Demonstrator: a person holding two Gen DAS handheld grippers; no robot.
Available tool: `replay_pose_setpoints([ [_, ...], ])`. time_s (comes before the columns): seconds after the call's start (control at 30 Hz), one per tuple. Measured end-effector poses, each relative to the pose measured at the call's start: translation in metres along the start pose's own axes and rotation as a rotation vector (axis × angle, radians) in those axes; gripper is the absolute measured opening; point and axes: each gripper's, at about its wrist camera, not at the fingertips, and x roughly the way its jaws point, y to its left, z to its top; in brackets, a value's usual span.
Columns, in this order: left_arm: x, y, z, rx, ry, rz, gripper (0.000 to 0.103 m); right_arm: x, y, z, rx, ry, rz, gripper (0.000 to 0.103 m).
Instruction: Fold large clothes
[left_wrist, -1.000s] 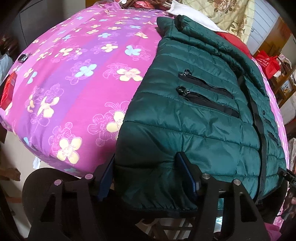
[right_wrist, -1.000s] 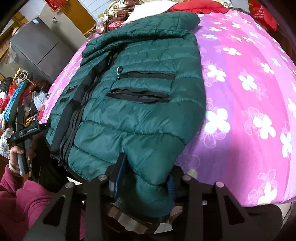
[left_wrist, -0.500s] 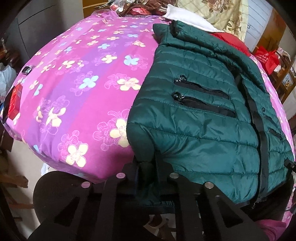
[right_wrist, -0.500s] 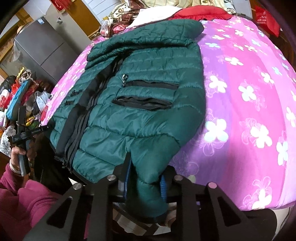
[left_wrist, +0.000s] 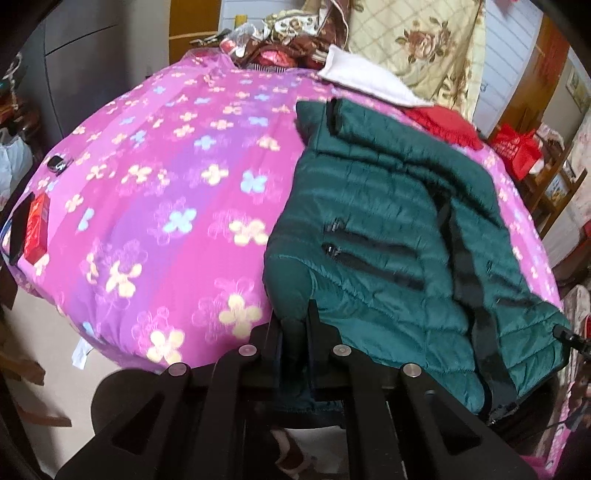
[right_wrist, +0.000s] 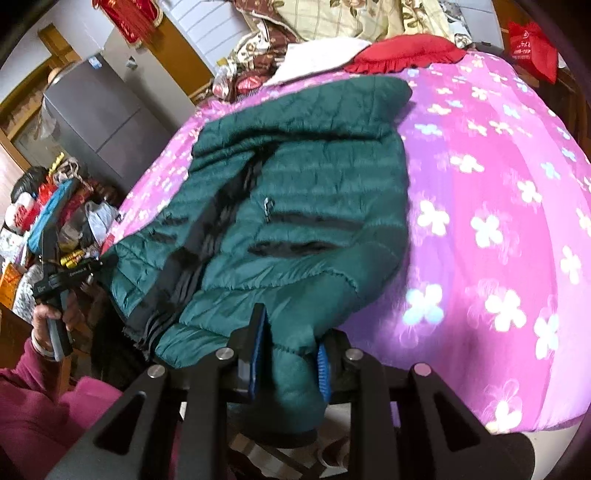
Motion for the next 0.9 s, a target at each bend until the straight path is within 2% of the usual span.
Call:
replay_pose_setpoints([
  [0.37, -0.019, -0.017, 0.061, -0.004, -0.134, -0.032, 0.0, -0.021, -0.007, 0.051, 0.038, -0.132, 0.012, 0.024],
  [0.9, 0.004, -0.039, 0.145, -0.024, -0.223, -0.014, 0.0, -0.017, -0.021, 0.144, 0.058, -0.245, -0.029, 0.024],
])
